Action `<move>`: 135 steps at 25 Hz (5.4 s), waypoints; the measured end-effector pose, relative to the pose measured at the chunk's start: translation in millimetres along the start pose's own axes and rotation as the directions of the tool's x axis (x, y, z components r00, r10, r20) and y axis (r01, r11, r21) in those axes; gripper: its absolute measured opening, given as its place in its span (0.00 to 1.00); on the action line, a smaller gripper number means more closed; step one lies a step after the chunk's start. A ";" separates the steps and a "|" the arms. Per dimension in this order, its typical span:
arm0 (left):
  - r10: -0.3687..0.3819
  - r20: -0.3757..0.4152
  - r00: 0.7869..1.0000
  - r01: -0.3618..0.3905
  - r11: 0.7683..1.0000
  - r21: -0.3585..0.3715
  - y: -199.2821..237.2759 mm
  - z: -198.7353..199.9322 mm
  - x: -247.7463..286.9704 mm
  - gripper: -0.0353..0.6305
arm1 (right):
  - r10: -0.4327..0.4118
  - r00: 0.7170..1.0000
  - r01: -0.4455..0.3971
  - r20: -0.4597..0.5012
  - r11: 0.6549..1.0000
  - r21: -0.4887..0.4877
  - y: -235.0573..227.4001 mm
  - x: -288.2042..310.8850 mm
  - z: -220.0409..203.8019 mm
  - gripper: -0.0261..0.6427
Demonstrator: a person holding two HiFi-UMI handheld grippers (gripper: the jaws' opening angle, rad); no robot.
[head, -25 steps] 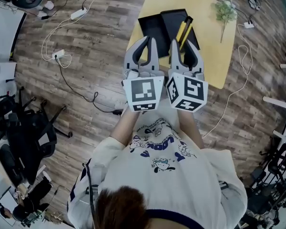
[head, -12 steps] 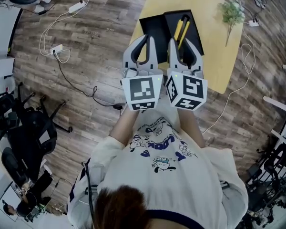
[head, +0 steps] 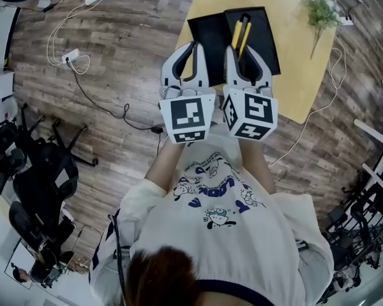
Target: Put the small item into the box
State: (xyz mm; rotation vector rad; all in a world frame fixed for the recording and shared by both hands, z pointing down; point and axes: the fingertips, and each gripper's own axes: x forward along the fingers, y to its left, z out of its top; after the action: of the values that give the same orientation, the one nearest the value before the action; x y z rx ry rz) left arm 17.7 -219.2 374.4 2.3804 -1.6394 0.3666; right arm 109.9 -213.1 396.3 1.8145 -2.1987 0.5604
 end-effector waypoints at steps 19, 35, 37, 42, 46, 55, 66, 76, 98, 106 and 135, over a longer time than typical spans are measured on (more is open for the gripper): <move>-0.019 -0.192 0.981 0.007 0.998 -0.066 11.1 -75.9 40.7 0.09 | 0.023 0.951 -0.031 -0.308 0.999 -0.020 -6.6 54.6 -90.7 0.23; -0.004 -0.287 0.958 -0.029 0.993 -0.113 24.3 -121.6 53.6 0.09 | 0.003 0.845 -0.037 -0.534 0.998 -0.053 -12.4 75.5 -149.6 0.23; -0.002 -0.293 0.956 -0.033 0.993 -0.117 25.1 -124.7 54.3 0.09 | 0.006 0.830 -0.041 -0.558 0.998 -0.050 -11.3 77.1 -154.2 0.23; 0.001 -0.309 0.951 -0.041 0.992 -0.123 27.2 -131.7 57.0 0.09 | -0.001 0.785 -0.051 -0.619 0.996 -0.067 -10.4 81.9 -164.3 0.23; 0.006 -0.320 0.947 -0.049 0.990 -0.128 29.1 -136.5 58.5 0.09 | -0.011 0.733 -0.050 -0.680 0.996 -0.069 -10.3 84.4 -175.6 0.23; 0.008 -0.328 0.945 -0.058 0.988 -0.143 31.8 -137.2 63.9 0.09 | -0.041 0.651 -0.026 -0.758 0.997 -0.077 -14.5 92.3 -188.0 0.23; 0.010 -0.336 0.942 -0.061 0.988 -0.142 33.8 -141.1 57.5 0.09 | -0.055 0.685 -0.015 -0.727 0.996 -0.089 -11.9 93.1 -181.5 0.26; 0.020 -0.237 0.971 -0.048 0.992 -0.113 30.4 -88.3 44.6 0.09 | 0.034 0.843 -0.063 -0.537 0.997 -0.035 7.5 75.1 -109.3 0.25; 0.013 0.176 0.984 -0.015 1.000 0.010 5.6 66.4 -30.0 0.09 | 0.076 0.991 -0.061 0.114 0.991 -0.123 36.5 -22.5 70.5 0.11; 0.009 0.258 0.966 -0.019 0.999 0.037 3.5 92.2 -51.2 0.09 | 0.095 0.963 -0.061 0.251 0.988 -0.139 45.3 -48.2 97.9 0.10; 0.020 0.297 0.955 -0.038 0.998 0.056 -8.2 100.4 -83.7 0.09 | 0.102 0.943 -0.047 0.318 0.983 -0.177 51.7 -84.3 103.4 0.10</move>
State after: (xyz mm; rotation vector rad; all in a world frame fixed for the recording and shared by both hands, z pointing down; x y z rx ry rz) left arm 4.3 -175.3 251.7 2.5609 -1.8122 0.0648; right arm 82.8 -175.1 261.0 1.8500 -2.4476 0.0837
